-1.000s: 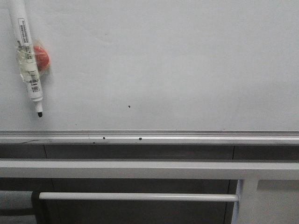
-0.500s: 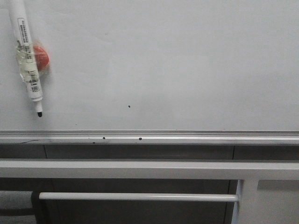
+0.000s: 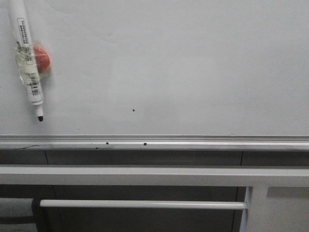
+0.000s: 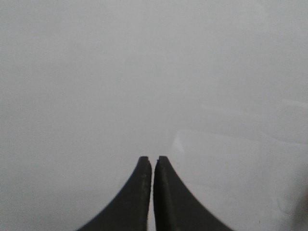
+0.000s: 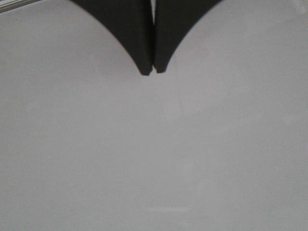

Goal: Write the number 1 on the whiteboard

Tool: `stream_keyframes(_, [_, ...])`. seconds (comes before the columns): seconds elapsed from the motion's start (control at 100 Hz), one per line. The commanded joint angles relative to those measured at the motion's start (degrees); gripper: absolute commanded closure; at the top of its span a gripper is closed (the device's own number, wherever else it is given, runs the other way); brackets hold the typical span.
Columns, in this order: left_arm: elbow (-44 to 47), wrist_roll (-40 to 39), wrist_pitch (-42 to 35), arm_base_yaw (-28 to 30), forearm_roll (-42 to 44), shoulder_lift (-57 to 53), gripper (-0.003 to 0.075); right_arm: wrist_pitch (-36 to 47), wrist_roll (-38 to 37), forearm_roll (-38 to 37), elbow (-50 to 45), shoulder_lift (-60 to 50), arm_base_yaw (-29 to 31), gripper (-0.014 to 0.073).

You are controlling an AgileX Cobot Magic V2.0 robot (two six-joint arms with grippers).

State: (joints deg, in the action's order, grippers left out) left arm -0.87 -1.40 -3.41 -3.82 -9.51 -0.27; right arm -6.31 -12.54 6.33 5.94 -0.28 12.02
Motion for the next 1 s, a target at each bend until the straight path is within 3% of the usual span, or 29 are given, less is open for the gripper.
stream_keyframes(0.0, [-4.7,-0.6,1.1,0.2,0.1,1.8,0.0741,-2.5,-1.2,0.4,6.3,2.9,-0.9,0.0657])
stream_keyframes(0.23, [-15.0,-0.3,7.2,-3.9,-0.4,9.1,0.0741,-22.7,2.4,0.9,18.4,11.5,-3.8,0.0657])
stream_keyframes(0.65, [-14.6,-0.3,-1.5,-5.8,-0.7,12.0,0.0732,-19.8,2.4,0.7,18.0,12.9,-4.1,0.0657])
stream_keyframes(0.75, [-14.6,-0.3,-1.5,-5.8,-0.7,12.0,0.0661,-19.8,2.4,0.7,18.0,12.9,-4.1,0.0657])
stream_keyframes(0.99, [-14.6,-0.3,-1.5,-5.8,-0.9,12.0,0.0346,-20.1,2.4,0.7,17.9,12.9,-4.1,0.0657])
